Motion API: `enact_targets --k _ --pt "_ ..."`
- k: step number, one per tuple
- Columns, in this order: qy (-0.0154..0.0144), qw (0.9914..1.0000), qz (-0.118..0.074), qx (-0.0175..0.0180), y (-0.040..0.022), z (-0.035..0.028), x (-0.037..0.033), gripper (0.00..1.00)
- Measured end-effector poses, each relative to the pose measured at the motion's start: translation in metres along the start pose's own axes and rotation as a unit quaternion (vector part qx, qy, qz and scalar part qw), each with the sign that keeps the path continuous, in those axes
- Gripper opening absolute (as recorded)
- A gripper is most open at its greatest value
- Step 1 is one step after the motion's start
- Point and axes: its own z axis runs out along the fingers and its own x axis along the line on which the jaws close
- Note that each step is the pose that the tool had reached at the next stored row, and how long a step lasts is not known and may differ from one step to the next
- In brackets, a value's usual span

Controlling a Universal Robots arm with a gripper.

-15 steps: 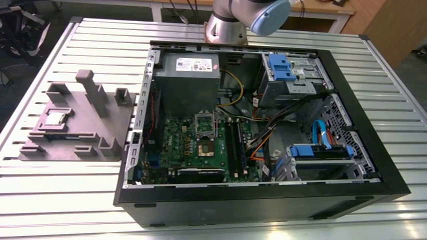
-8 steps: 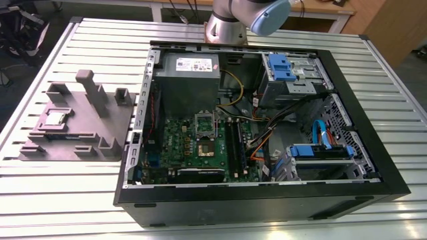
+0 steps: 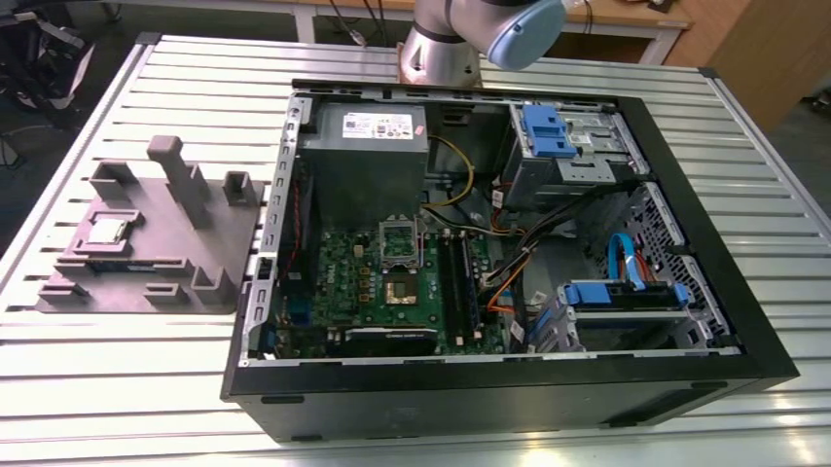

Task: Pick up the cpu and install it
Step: 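Reach for the cpu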

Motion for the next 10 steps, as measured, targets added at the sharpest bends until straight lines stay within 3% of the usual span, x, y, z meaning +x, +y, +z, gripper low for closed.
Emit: enact_targets --k 2,3,10 --pt "0.0 1.0 0.0 0.0 -0.0001 0.0001 0.0009 0.1" --pt "0.0 1.0 0.0 0.0 -0.0004 0.0004 0.0046 0.1" --pt "0.0 1.0 0.0 0.0 -0.0004 0.0005 0.0056 0.1"
